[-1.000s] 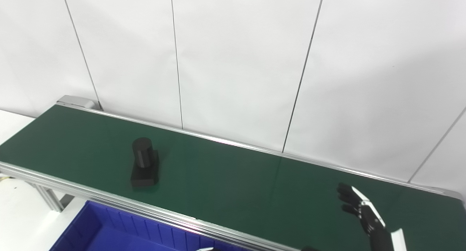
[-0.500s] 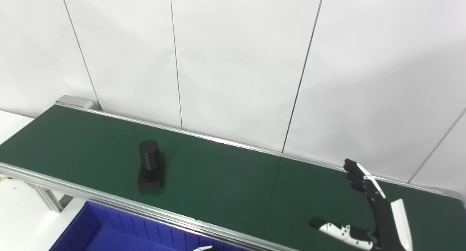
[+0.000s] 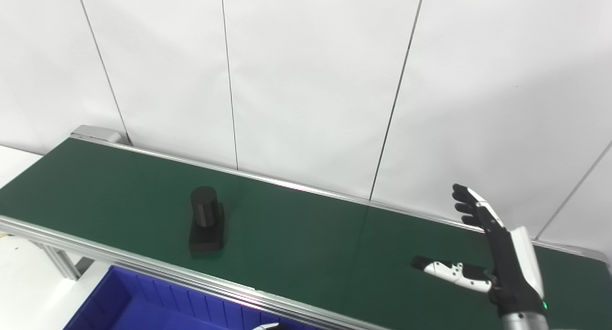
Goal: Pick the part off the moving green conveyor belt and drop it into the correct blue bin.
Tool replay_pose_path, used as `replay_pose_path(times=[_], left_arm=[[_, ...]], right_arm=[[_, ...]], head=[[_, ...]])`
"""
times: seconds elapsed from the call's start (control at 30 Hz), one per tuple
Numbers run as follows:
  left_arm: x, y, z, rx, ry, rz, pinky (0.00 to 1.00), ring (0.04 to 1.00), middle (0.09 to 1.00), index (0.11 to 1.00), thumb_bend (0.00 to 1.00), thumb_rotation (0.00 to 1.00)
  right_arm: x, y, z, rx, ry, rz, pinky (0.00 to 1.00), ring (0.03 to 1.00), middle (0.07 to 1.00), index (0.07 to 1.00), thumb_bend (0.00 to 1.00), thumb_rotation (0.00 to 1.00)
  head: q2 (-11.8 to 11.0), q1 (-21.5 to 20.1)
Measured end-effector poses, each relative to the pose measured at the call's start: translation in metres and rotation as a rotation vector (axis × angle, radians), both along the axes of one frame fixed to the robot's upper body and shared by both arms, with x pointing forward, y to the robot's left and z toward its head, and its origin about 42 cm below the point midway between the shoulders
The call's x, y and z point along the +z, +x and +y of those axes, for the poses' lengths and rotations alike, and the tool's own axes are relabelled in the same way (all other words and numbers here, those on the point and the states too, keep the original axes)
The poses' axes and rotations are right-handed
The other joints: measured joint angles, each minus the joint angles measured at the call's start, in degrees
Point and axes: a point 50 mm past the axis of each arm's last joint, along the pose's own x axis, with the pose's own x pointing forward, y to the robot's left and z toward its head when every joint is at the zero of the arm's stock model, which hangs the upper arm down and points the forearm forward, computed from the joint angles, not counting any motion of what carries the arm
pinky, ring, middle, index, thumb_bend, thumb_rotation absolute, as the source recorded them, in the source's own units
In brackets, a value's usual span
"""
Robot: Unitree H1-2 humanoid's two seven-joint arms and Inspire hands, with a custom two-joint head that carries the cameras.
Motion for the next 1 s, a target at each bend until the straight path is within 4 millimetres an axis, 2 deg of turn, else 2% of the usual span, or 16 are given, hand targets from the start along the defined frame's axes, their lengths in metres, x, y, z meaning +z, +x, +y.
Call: replay_pose_path(times=[0.23,0.37,0.7,0.87,1.0], left_arm=[[0.000,0.000,-0.001,-0.004,0.000,0.000,0.74,0.818,0.860,0.837,0.94,0.07],[0.000,0.000,-0.002,-0.003,-0.002,0.000,0.74,0.824,0.863,0.838,0.94,0.08],[-0.001,0.001,-0.004,-0.009,-0.001,0.000,0.74,0.827,0.858,0.832,0.94,0.11],[-0.001,0.001,-0.004,-0.010,-0.001,0.001,0.73,0.825,0.854,0.824,0.94,0.12],[-0.001,0.001,-0.004,-0.009,0.001,-0.001,0.72,0.816,0.847,0.819,0.95,0.12]], right_arm=[[0.015,0.025,0.023,0.088,-0.076,-0.010,0.78,0.833,0.856,0.869,0.82,0.26],[0.019,0.031,0.034,0.115,-0.106,-0.010,0.77,0.827,0.857,0.866,0.82,0.24],[0.020,0.049,0.059,0.165,-0.130,0.030,0.78,0.835,0.863,0.865,0.83,0.21],[0.017,0.057,0.072,0.193,-0.126,0.051,0.77,0.829,0.861,0.868,0.84,0.25],[0.007,0.060,0.085,0.214,-0.145,0.086,0.78,0.821,0.856,0.871,0.84,0.28]], head=[[0.0,0.4],[0.0,0.4],[0.1,0.6],[0.1,0.9],[0.0,0.9]])
